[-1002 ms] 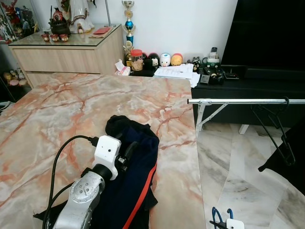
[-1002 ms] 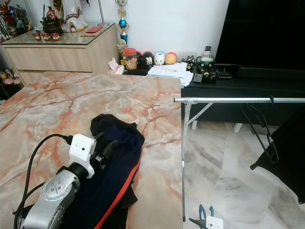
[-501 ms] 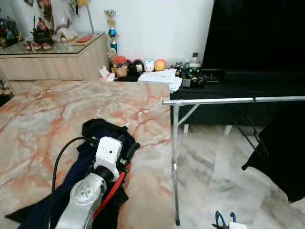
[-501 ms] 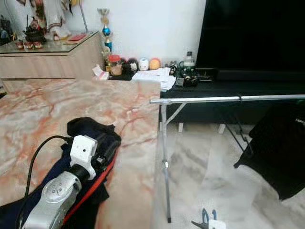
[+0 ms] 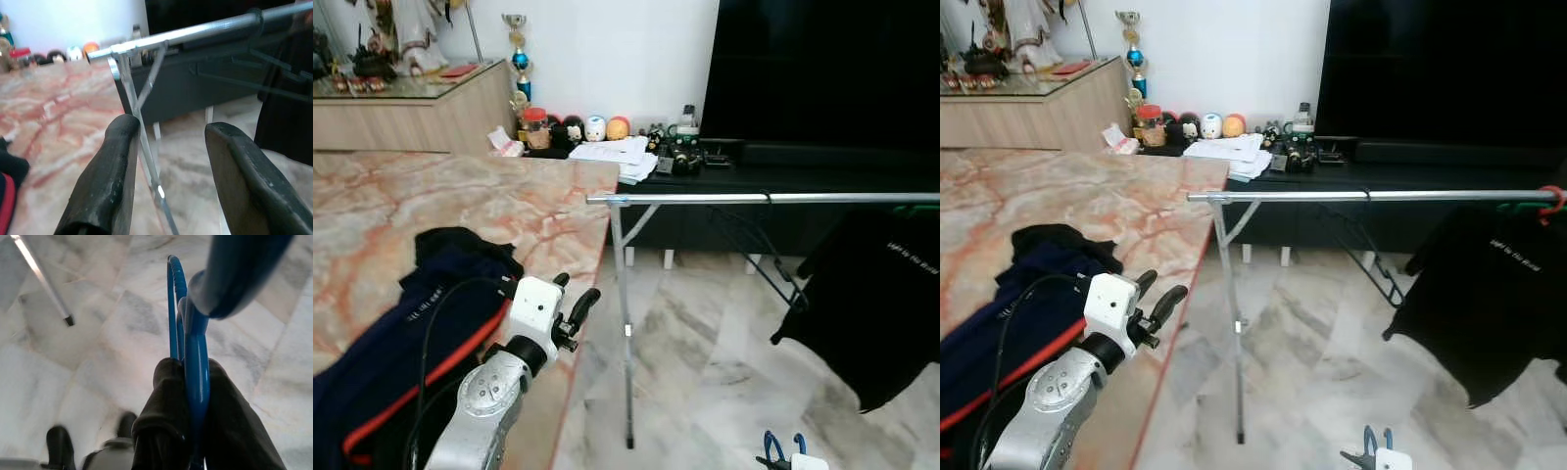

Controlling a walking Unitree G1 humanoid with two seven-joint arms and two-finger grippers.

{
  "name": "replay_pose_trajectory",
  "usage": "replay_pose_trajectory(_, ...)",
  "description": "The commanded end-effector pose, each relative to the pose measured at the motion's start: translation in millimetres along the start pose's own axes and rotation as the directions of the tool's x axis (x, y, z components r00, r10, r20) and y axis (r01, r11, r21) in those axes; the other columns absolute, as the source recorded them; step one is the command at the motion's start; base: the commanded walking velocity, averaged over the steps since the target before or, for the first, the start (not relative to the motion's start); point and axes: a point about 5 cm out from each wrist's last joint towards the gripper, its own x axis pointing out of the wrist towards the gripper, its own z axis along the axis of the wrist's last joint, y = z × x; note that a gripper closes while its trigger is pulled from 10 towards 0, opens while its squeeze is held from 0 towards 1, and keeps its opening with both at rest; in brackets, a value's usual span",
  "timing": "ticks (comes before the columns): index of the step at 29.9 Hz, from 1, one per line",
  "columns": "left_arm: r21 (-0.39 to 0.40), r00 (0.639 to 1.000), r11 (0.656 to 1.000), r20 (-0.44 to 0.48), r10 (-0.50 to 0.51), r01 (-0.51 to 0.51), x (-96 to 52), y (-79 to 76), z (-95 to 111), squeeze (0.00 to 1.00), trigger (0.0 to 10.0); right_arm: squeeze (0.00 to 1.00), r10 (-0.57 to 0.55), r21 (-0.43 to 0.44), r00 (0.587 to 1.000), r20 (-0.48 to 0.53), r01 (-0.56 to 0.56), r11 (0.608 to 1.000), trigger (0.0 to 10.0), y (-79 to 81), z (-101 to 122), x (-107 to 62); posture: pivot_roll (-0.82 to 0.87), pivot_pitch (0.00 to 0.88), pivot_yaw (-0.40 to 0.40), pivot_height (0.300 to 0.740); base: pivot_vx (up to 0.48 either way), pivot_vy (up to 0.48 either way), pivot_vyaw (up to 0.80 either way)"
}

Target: Hang hanger

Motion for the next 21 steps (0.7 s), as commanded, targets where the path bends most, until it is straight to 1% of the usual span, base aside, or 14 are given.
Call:
replay_pose_trajectory(1,0.007,1.000,1.000,0.023,-0.006,0.006,3.0,-2.5,4.5,0.00,10.0,0.00,-0.003,-0.010,1.000,0.009,0.003,1.000,10.0,-3.6,3.6,0.6,0.12,0.000,0.021,0.740,0.000,-0.480,0.00)
replay_pose_trajectory(7,0.010,1.000,1.000,0.007,0.002,-0.002,2.1,-0.7,-1.5,0.00,10.0,0.00,-0.011,0.003,1.000,0.013,0.011,1.000,10.0,-4.2,4.1,0.7,0.11,0.000,0.020,0.740,0.000,-0.480,0.00)
replay_pose_trajectory(10,0.004,0.999,1.000,-0.032,0.030,-0.030,-0.7,4.8,-11.3,0.00,10.0,0.00,-0.016,0.009,1.000,0.013,0.016,1.000,10.0,-4.8,4.5,0.7,0.11,0.000,0.017,0.740,0.000,0.000,0.00)
replay_pose_trajectory(11,0.004,0.996,0.999,-0.071,0.051,-0.051,-4.2,9.6,-21.2,0.00,10.0,0.00,-0.017,0.010,1.000,0.013,0.017,1.000,10.0,-5.0,4.5,0.7,0.11,0.000,0.017,0.740,0.000,0.000,0.00)
replay_pose_trajectory(12,0.004,0.996,0.999,-0.071,0.051,-0.051,-4.2,9.6,-21.2,0.00,10.0,0.00,-0.017,0.010,1.000,0.013,0.017,1.000,10.0,-5.0,4.5,0.7,0.11,0.000,0.017,0.740,0.000,0.000,0.00)
replay_pose_trajectory(13,0.014,0.987,0.998,-0.144,0.067,-0.066,-10.6,15.9,-38.3,0.00,10.0,0.00,-0.017,0.009,1.000,0.013,0.017,1.000,10.0,-5.1,4.7,0.8,0.11,0.000,0.014,0.740,0.000,0.000,0.00)
replay_pose_trajectory(15,0.015,0.976,0.998,-0.207,0.065,-0.063,-16.3,18.8,-55.5,0.00,10.0,0.00,-0.016,0.008,1.000,0.014,0.015,1.000,10.0,-5.2,5.2,0.9,0.12,0.000,0.010,0.740,0.000,0.000,0.00)
replay_pose_trajectory(16,0.015,0.976,0.998,-0.207,0.065,-0.063,-16.3,18.8,-55.5,0.00,10.0,0.00,-0.016,0.008,1.000,0.014,0.015,1.000,10.0,-5.2,5.2,0.9,0.12,0.000,0.010,0.740,0.000,0.000,0.00)
replay_pose_trajectory(17,0.014,0.965,0.998,-0.252,0.066,-0.064,-19.8,20.2,-67.1,0.00,10.0,0.00,-0.015,0.007,1.000,0.014,0.015,1.000,10.0,-5.2,5.5,1.0,0.12,0.000,0.007,0.740,0.000,0.000,0.00)
replay_pose_trajectory(19,-0.016,0.915,0.994,-0.393,0.095,-0.111,-35.0,25.6,-102.9,0.00,10.0,0.00,-0.009,0.002,1.000,0.019,0.009,1.000,10.0,-5.3,6.6,1.1,0.11,0.000,0.005,0.740,0.000,0.000,0.00)
replay_pose_trajectory(20,-0.012,0.861,0.992,-0.498,0.105,-0.127,-49.4,26.2,-126.9,0.00,10.0,0.00,-0.007,0.003,1.000,0.023,0.007,1.000,10.0,-5.4,7.3,1.1,0.11,0.000,0.004,0.740,0.000,0.000,0.00)
replay_pose_trajectory(21,-0.012,0.861,0.992,-0.498,0.105,-0.127,-49.4,26.2,-126.9,0.00,10.0,0.00,-0.007,0.003,1.000,0.023,0.007,1.000,10.0,-5.4,7.3,1.1,0.11,0.000,0.004,0.740,0.000,0.000,0.00)
